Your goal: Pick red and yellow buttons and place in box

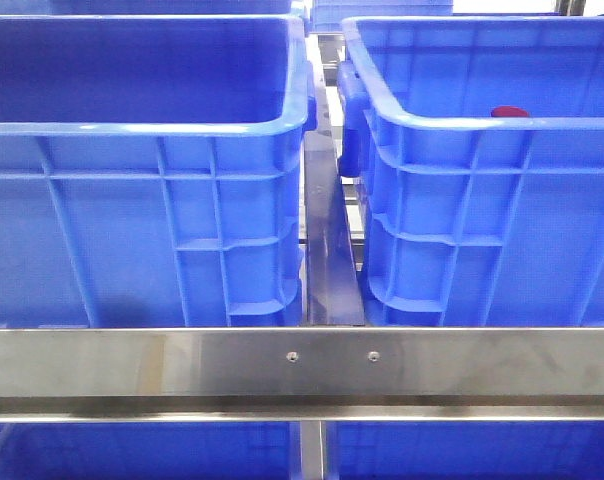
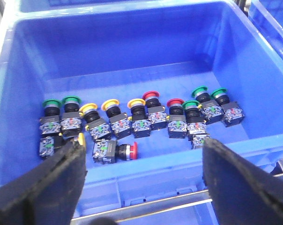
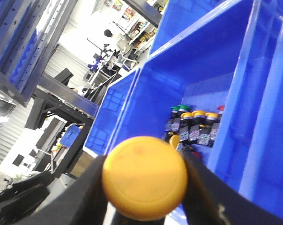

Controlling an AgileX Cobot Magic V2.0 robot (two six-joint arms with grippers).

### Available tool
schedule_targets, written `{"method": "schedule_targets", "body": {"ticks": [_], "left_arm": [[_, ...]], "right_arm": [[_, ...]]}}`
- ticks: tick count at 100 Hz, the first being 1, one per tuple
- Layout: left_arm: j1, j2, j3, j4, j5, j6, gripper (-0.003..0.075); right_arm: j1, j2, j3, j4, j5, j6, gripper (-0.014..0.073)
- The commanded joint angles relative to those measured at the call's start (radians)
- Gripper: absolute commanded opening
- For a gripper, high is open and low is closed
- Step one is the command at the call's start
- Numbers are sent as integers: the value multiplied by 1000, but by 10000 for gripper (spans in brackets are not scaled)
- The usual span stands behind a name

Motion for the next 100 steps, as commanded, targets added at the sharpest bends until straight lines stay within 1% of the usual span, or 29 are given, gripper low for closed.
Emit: {"method": "schedule_targets", "body": {"ticks": [1, 5, 12, 16, 18, 19, 31, 33, 34, 35, 37, 50, 69, 74, 83, 100], "left_arm": [[3, -39, -2, 8, -79, -11, 489], [3, -53, 5, 8, -79, -11, 472], [3, -68, 7, 8, -78, -11, 398], [3, -72, 7, 8, -78, -11, 336], [3, -75, 7, 8, -79, -11, 291], [3, -75, 7, 8, -79, -11, 291], [3, -75, 7, 8, -81, -11, 72], [3, -75, 7, 8, -83, -11, 49], [3, -75, 7, 8, -83, -11, 16], [3, -75, 7, 8, -83, -11, 16], [3, -75, 7, 8, -83, -11, -15], [3, -75, 7, 8, -83, -11, -19], [3, -75, 7, 8, -83, -11, -19], [3, -75, 7, 8, -83, -11, -19], [3, -75, 7, 8, -83, -11, -19], [3, -75, 7, 8, -77, -11, -19]], "right_arm": [[-10, -27, -35, 155, 16, -37, 189], [-10, -27, -35, 155, -2, -54, 189], [-10, -27, -36, 155, -40, -89, 189], [-10, -27, -43, 155, -68, -114, 189], [-10, -27, -47, 155, -82, -130, 189], [-10, -27, -48, 155, -87, -141, 189], [-10, -27, -92, 155, -180, -229, 189], [-10, -27, -101, 155, -198, -243, 189], [-10, -27, -107, 155, -212, -247, 189], [-10, -27, -110, 155, -219, -252, 189], [-10, -27, -119, 155, -240, -265, 189], [-10, -26, -165, 155, -402, -373, 189], [-10, -5, -210, 155, -761, -523, 183], [-10, 16, -226, 155, -828, -546, 183], [-10, 76, -260, 155, -893, -588, 183], [-37, 237, -349, 155, -901, -651, 183]]}}
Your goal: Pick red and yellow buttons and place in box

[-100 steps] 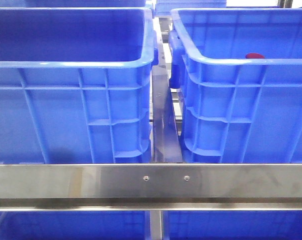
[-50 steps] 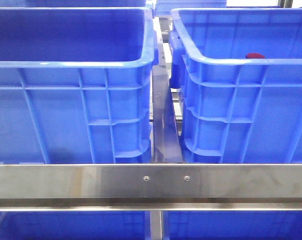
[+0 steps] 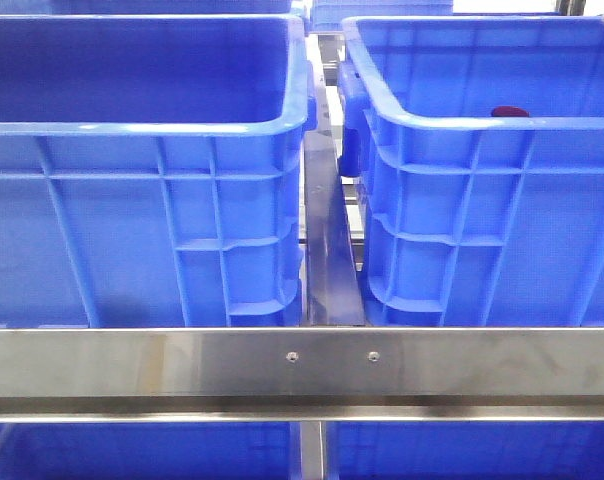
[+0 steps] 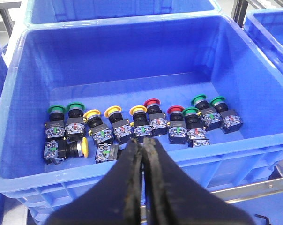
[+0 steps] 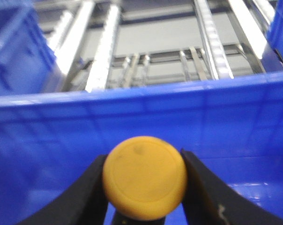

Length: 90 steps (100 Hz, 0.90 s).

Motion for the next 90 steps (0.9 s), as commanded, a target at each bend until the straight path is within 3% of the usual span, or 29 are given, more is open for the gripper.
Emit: {"method": "schedule_targets", "body": {"ticks": [1, 43, 90], "left_arm": [[1, 8, -24, 6, -75, -11, -19], [1, 8, -24, 0, -75, -11, -19], [1, 8, -24, -1, -75, -11, -19]], "right_arm": [[-22, 59, -78, 105, 14, -43, 183], [-92, 400, -275, 105, 78, -43, 183], [-92, 519, -334, 105, 94, -71, 183]]}}
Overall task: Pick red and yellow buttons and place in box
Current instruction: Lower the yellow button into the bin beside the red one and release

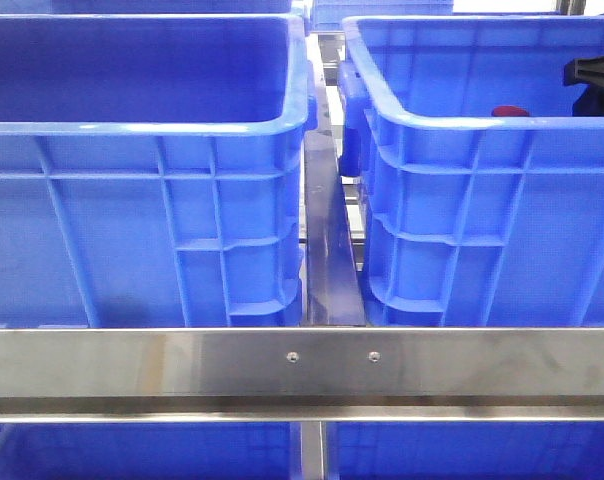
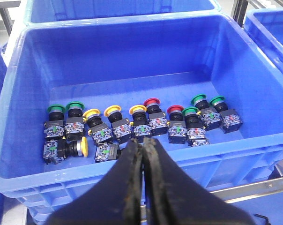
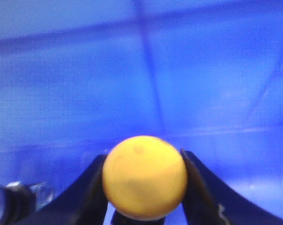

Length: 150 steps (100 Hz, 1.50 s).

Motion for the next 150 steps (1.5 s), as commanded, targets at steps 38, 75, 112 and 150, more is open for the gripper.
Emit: {"method": "schedule_targets", "body": {"ticks": [38, 75, 112, 150], "left_arm": [[1, 8, -24, -1, -75, -11, -19], [1, 8, -24, -1, -75, -11, -19], [1, 8, -24, -1, -74, -11, -19], [1, 8, -24, -1, -74, -11, -19]], "right_arm": [[-6, -24, -30, 103, 33, -19, 232], [-6, -48, -30, 103, 36, -18, 552], [-6, -220, 9, 103, 29, -18, 552], [-3, -596, 243, 103, 69, -18, 552]]}}
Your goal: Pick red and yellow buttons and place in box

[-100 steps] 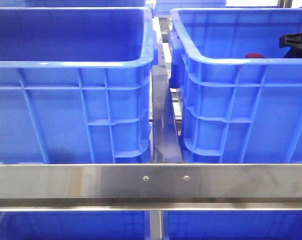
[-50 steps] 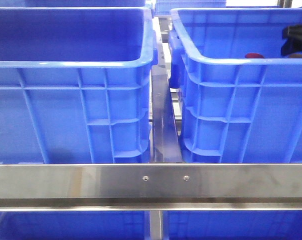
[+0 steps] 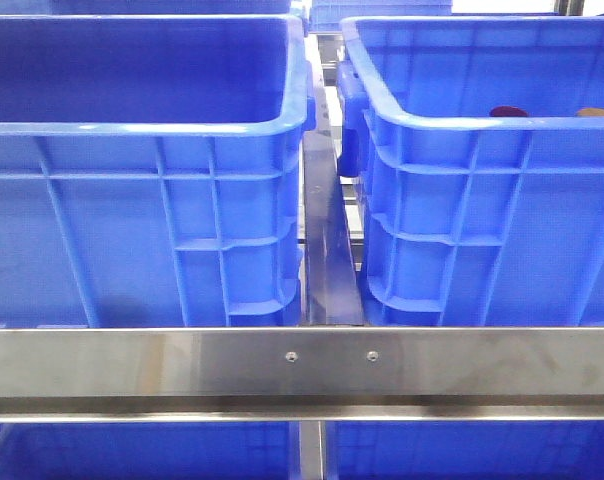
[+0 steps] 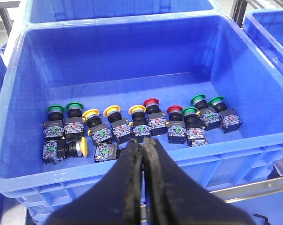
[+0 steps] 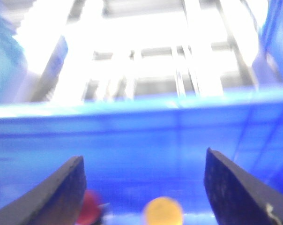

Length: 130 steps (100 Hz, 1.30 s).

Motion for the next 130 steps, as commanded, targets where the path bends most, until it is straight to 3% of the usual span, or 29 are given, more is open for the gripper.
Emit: {"method": "schedule_targets", "body": {"ticks": [1, 87, 101, 130], "left_arm": [[1, 8, -24, -1, -74, -11, -19], [1, 8, -24, -1, -76, -11, -19], [1, 8, -24, -1, -76, -11, -19], [1, 8, -24, -1, -76, -11, -19]], "right_arm": [[-3, -129, 26, 96, 43, -11, 552], [-3, -931, 573, 96, 100, -11, 528], [-3, -976, 595, 96, 97, -11, 389], [-3, -977, 595, 96, 94, -11, -42]]}}
